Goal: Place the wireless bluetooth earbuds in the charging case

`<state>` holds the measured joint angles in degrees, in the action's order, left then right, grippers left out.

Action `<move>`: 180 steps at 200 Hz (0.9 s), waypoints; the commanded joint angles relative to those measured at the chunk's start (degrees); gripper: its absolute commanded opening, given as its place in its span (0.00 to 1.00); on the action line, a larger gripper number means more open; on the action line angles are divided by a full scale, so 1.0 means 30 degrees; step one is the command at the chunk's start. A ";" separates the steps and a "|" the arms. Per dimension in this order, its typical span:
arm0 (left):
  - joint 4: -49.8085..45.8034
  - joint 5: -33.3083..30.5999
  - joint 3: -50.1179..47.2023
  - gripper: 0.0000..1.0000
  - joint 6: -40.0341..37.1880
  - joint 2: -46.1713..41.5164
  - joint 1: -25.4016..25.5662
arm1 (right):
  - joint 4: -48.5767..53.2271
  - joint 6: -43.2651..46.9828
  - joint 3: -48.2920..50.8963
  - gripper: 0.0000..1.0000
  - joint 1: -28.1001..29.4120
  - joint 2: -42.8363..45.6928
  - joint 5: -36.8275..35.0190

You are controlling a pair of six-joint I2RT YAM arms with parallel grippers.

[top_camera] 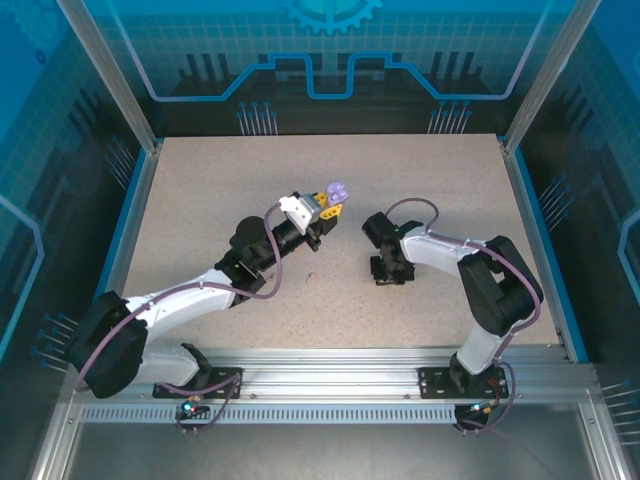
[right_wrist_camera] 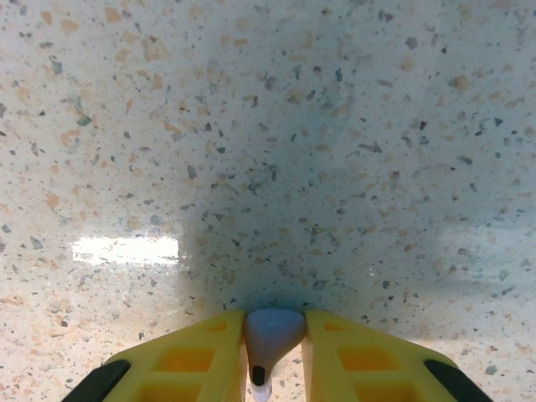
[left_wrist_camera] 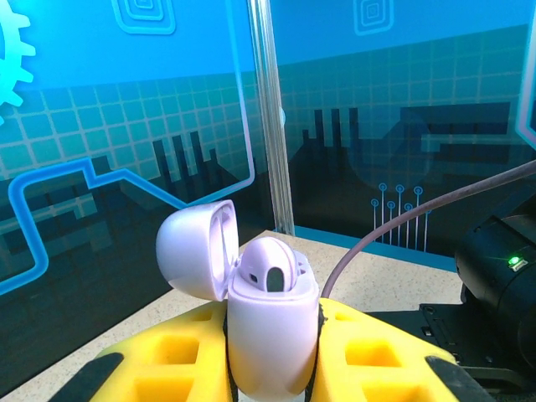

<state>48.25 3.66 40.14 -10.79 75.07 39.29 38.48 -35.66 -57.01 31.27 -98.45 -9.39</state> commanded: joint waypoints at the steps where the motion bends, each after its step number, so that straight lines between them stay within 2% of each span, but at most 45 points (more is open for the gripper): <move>1: 0.0287 -0.0018 0.0659 0.00 0.0081 0.0158 0.0178 | -0.0042 -0.0383 -0.0262 0.24 0.0474 -0.0697 0.0643; 141: 0.0285 0.0067 0.0652 0.00 0.0036 0.0145 0.0210 | -0.0133 -0.1284 -0.0858 0.25 -0.0132 -0.1296 0.0401; 180: 0.0264 0.0098 0.0664 0.00 0.0023 0.0155 0.0211 | -0.0286 -0.1049 -0.0672 0.17 -0.0270 -0.1162 0.0506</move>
<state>48.25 3.66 40.14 -10.79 75.07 39.55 40.73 -38.72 -59.20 31.09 -100.20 -9.34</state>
